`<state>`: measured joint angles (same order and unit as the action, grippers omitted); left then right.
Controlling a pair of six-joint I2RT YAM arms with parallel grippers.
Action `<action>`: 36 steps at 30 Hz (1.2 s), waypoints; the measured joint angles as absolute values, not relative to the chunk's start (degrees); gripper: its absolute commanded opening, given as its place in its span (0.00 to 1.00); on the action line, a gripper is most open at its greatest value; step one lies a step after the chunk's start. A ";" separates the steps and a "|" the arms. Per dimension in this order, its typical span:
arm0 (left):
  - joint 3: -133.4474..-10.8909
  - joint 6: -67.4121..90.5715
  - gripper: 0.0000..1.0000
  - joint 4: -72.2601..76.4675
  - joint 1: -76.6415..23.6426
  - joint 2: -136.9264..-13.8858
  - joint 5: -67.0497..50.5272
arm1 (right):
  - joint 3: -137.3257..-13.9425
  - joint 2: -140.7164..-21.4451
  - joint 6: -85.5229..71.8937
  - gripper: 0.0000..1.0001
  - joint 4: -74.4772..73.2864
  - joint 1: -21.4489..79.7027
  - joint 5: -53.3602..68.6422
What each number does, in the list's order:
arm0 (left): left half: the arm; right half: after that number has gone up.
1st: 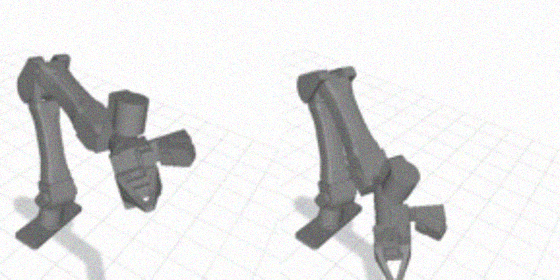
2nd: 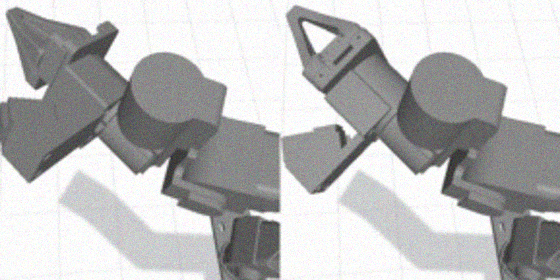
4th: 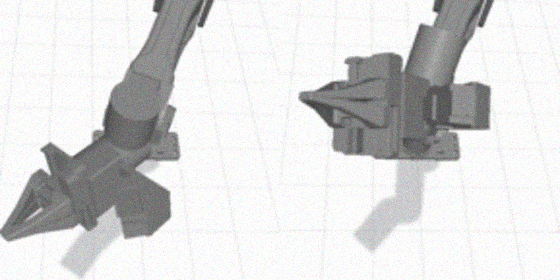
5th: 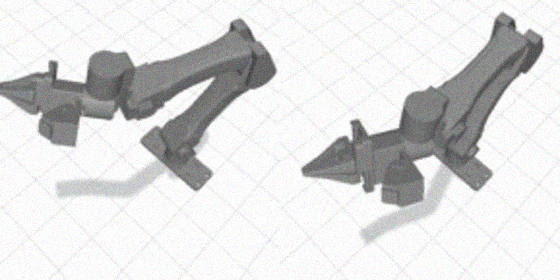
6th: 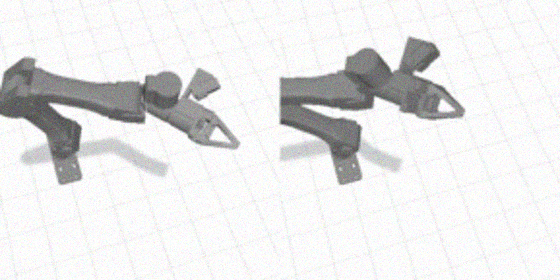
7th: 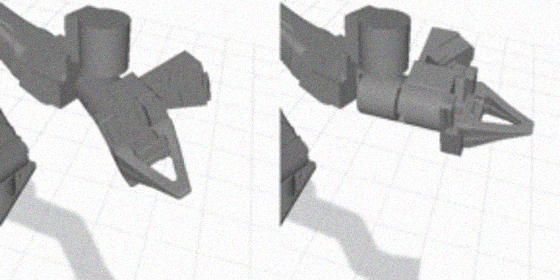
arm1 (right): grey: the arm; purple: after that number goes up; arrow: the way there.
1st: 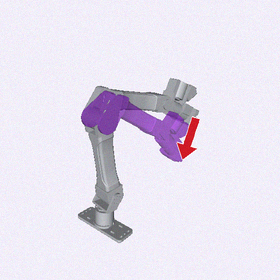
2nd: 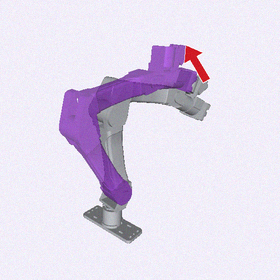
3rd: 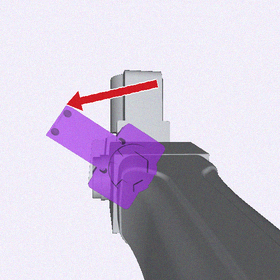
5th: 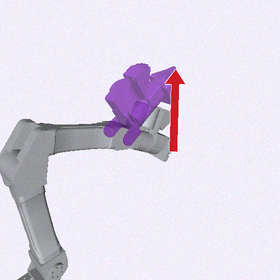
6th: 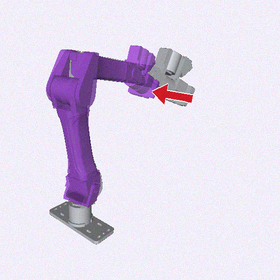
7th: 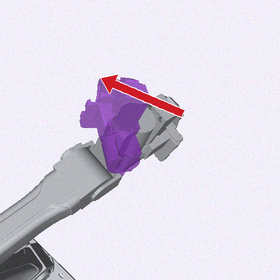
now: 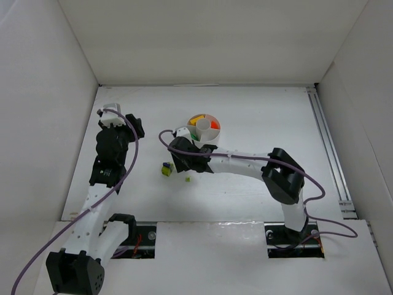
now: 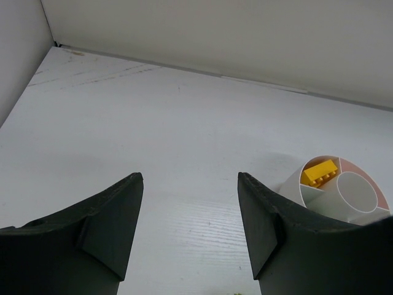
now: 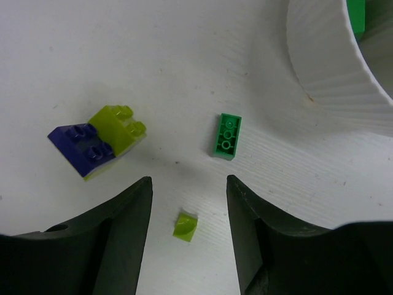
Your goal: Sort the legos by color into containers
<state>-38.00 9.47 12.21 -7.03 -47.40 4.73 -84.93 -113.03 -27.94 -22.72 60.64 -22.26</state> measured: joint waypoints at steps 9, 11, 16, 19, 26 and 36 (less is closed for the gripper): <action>-37.93 9.47 0.59 12.25 -7.03 -47.40 4.54 | -84.90 -114.93 -28.40 0.57 -22.74 58.65 -23.22; -37.93 9.47 0.59 12.27 -7.03 -47.42 4.51 | -84.90 -114.93 -28.40 0.57 -22.48 58.54 -23.55; -37.93 9.47 0.59 12.43 -7.03 -47.42 4.16 | -84.90 -115.68 -28.32 0.55 -22.26 58.33 -23.53; -37.82 9.47 0.59 12.56 -7.03 -47.42 3.95 | -84.90 -116.44 -28.29 0.53 -22.26 58.11 -23.42; -36.99 9.45 0.59 12.56 -7.03 -47.48 3.66 | -84.90 -117.54 -28.29 0.51 -22.22 57.80 -22.76; -36.97 9.39 0.59 12.60 -7.03 -47.48 3.55 | -85.03 -119.63 -27.81 0.35 -21.47 57.65 -21.12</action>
<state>-36.97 9.39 12.60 -7.03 -47.48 3.55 -85.03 -119.63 -27.81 -21.47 57.65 -21.12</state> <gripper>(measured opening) 0.593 0.373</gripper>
